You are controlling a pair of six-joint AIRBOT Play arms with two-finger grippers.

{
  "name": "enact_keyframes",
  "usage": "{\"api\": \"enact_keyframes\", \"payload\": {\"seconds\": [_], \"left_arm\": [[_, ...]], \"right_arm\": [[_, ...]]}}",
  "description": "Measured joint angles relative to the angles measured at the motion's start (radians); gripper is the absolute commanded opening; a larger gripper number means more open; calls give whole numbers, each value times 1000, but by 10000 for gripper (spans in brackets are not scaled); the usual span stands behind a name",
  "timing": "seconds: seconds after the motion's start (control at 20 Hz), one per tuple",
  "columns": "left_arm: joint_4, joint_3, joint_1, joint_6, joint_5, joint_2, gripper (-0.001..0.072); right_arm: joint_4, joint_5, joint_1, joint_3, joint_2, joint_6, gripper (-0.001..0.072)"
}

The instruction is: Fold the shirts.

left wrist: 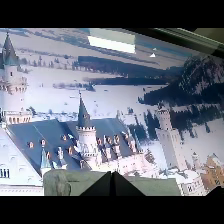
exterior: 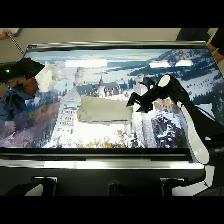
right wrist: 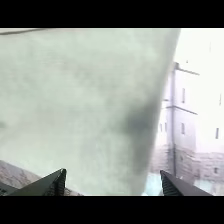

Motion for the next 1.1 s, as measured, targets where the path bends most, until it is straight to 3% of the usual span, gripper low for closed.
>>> {"api": "enact_keyframes", "payload": {"seconds": [0.3,0.4,0.45,0.55,0.85,1.1], "left_arm": [[3,0,0,30,-16,0,21],[3,0,0,38,-21,0,21],[3,0,0,41,-23,0,21],[3,0,0,44,-26,0,22],[3,0,0,47,-28,0,21],[3,0,0,48,-34,0,21]], "right_arm": [[73,-5,-20,-18,-106,23,655],[114,-28,-22,-19,-135,24,580],[135,-41,-22,-19,-146,26,491],[190,-56,-22,-20,-163,14,47],[355,-16,-59,11,-116,-140,51],[250,35,-253,29,79,-119,50]]}}
